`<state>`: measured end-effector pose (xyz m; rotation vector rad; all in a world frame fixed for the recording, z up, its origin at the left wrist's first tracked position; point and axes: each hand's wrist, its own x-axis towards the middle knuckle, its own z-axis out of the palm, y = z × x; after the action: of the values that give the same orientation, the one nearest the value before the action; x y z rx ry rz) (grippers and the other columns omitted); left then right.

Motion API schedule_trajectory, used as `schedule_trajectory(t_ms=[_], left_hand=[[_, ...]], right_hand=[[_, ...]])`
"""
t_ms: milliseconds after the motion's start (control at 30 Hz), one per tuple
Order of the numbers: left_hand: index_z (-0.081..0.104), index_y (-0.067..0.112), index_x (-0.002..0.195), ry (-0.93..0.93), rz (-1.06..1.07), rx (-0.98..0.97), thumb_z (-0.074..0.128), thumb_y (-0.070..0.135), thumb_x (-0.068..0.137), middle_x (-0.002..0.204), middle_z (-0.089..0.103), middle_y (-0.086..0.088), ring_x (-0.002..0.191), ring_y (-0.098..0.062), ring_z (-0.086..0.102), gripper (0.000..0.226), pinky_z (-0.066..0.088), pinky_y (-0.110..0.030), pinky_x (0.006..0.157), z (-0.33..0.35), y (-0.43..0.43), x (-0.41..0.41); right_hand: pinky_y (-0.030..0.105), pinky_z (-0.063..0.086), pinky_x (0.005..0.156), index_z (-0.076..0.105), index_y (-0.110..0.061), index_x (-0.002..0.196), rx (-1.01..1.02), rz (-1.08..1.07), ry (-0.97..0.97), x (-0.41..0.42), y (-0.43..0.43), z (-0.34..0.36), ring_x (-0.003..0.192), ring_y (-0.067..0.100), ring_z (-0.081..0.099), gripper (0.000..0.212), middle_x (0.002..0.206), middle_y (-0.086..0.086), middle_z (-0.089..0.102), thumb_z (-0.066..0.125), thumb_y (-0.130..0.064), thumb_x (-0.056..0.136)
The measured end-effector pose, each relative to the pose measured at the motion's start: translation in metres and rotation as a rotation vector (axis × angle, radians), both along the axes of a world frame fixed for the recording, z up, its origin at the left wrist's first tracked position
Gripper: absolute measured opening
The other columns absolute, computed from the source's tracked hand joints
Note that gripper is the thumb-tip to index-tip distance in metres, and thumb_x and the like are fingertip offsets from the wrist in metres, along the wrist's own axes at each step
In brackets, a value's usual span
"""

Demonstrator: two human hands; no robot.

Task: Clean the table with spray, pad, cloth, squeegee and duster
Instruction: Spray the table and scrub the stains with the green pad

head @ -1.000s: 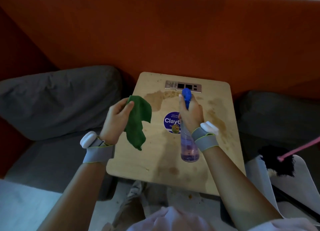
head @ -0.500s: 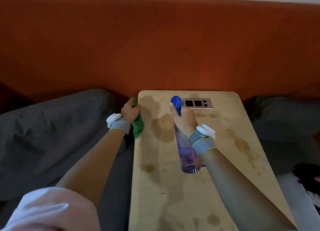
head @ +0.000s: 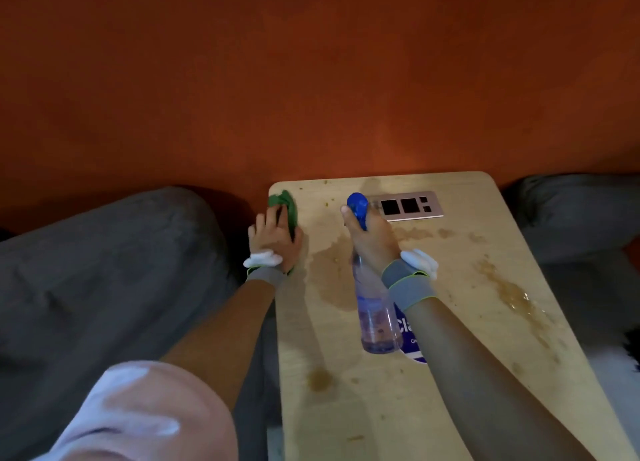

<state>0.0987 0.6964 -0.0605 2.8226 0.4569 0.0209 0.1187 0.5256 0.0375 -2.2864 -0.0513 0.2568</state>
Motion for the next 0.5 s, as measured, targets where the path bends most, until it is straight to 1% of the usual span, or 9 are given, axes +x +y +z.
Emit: schedule_trajectory(t_ms=[67,133,167,233,300,333,367,433,500], left_hand=[[0.025,0.014,0.150,0.002,-0.003,-0.028,0.023,0.041,0.096,0.154,0.027,-0.004,0.140,-0.027,0.024,0.060,0.019,-0.042,0.113,-0.013,-0.001,-0.003],[0.015,0.014,0.152,0.006,0.001,-0.083,0.015,0.036,0.096,0.159,0.014,0.000,0.147,-0.021,0.008,0.061,0.003,-0.040,0.118,-0.019,-0.002,-0.003],[0.012,0.014,0.153,0.004,-0.005,-0.105,0.015,0.034,0.098,0.160,0.010,0.001,0.148,-0.020,0.004,0.059,-0.001,-0.039,0.118,-0.022,-0.001,-0.002],[0.010,0.013,0.153,-0.008,-0.014,-0.132,0.020,0.030,0.100,0.161,0.007,0.001,0.148,-0.019,0.001,0.056,-0.002,-0.039,0.119,-0.023,0.000,-0.001],[0.010,0.013,0.153,-0.026,-0.005,-0.145,0.023,0.027,0.101,0.161,0.006,0.001,0.148,-0.019,0.000,0.055,-0.002,-0.038,0.119,-0.023,0.000,-0.002],[0.010,0.013,0.153,-0.032,0.000,-0.152,0.024,0.027,0.101,0.161,0.006,0.001,0.148,-0.019,0.000,0.055,-0.001,-0.037,0.119,-0.023,0.000,-0.002],[0.011,0.013,0.153,-0.035,0.001,-0.158,0.024,0.026,0.101,0.160,0.007,0.001,0.148,-0.019,0.001,0.055,-0.001,-0.037,0.119,-0.023,-0.001,-0.002],[0.011,0.012,0.152,-0.037,0.002,-0.165,0.025,0.025,0.101,0.160,0.007,0.000,0.148,-0.020,0.001,0.055,-0.001,-0.037,0.119,-0.023,-0.001,-0.002],[0.011,0.012,0.152,-0.039,0.003,-0.166,0.025,0.025,0.101,0.160,0.007,0.000,0.148,-0.020,0.000,0.055,-0.002,-0.036,0.119,-0.022,-0.001,-0.001]], right_hand=[[0.038,0.043,0.077,0.061,0.000,0.091,0.039,-0.018,0.037,0.005,-0.002,-0.004,0.084,0.035,0.060,0.043,0.086,0.019,0.065,0.047,-0.040,0.099],[0.038,0.045,0.078,0.060,0.002,0.089,0.059,-0.043,0.060,0.006,-0.002,-0.005,0.082,0.036,0.062,0.046,0.086,0.021,0.067,0.047,-0.040,0.099],[0.040,0.047,0.078,0.059,0.002,0.087,0.067,-0.049,0.058,0.006,-0.003,-0.008,0.078,0.037,0.062,0.047,0.084,0.022,0.067,0.046,-0.041,0.099],[0.039,0.048,0.077,0.059,0.000,0.085,0.078,-0.056,0.065,0.007,-0.003,-0.010,0.075,0.034,0.062,0.046,0.082,0.018,0.067,0.046,-0.042,0.099],[0.035,0.047,0.079,0.058,-0.009,0.081,0.099,-0.063,0.092,0.010,-0.003,-0.010,0.074,0.028,0.060,0.040,0.081,0.007,0.067,0.045,-0.042,0.100],[0.036,0.048,0.080,0.056,-0.014,0.077,0.101,-0.064,0.111,0.011,-0.002,-0.010,0.071,0.028,0.060,0.039,0.079,0.004,0.066,0.045,-0.043,0.100],[0.039,0.051,0.081,0.054,-0.016,0.072,0.105,-0.062,0.121,0.012,-0.001,-0.011,0.068,0.029,0.060,0.040,0.076,0.003,0.066,0.044,-0.044,0.099],[0.045,0.053,0.080,0.052,-0.015,0.068,0.106,-0.049,0.129,0.014,0.000,-0.013,0.059,0.032,0.061,0.045,0.074,0.010,0.068,0.044,-0.048,0.098],[0.043,0.053,0.081,0.053,-0.016,0.067,0.088,-0.030,0.143,0.013,0.000,-0.016,0.054,0.027,0.060,0.047,0.072,0.011,0.069,0.043,-0.050,0.098]])
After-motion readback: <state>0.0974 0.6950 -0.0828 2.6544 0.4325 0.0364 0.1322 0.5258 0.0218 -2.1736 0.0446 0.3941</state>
